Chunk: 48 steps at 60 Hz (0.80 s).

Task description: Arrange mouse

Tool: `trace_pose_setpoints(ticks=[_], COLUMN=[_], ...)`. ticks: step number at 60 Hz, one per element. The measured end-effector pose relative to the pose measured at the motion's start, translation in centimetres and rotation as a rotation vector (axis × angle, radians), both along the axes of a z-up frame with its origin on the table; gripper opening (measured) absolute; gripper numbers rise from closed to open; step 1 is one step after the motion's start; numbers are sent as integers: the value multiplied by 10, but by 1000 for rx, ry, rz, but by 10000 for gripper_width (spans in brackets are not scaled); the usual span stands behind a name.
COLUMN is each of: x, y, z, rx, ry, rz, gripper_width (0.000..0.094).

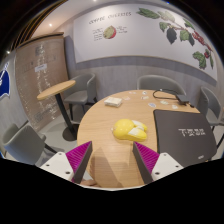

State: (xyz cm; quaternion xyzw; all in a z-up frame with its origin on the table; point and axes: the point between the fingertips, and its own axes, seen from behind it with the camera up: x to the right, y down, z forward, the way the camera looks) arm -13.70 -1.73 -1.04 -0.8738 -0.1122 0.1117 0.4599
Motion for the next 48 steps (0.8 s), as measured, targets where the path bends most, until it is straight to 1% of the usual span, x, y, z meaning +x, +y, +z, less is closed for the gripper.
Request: trace_pose_setpoints(ticks=[7,8,11,13,14,18,22,30,32,35,37,40,44,45,48], x=[14,0,1,1,-2,-9,-10,-3,0,4,2,0,-4,-4,-10], y=[19,39,52,55,63,77,92,121,126,133,136,139,136,136,128], z=[-4,-3,-4,-6,1,-6,-4,-9,-9,-9,-10,-10,-9,-8,-1], rx=[-6,-11,-15,-41,-22,-71,-79,-104,-109,-109,-102,-85,-88,-88,-89], ry=[-30,-32,-38,-36,-26,-22,-43,-99,-106,-121,-105,-99,-64,-58,-31], rz=[-32,-40,-60,-77,-77,-72,-74,-103,-120,-137,-134,-116,-99,-90,-46], gripper_width=[835,838,836,845,840,846,842,832,793,655,633,583,495,464,426])
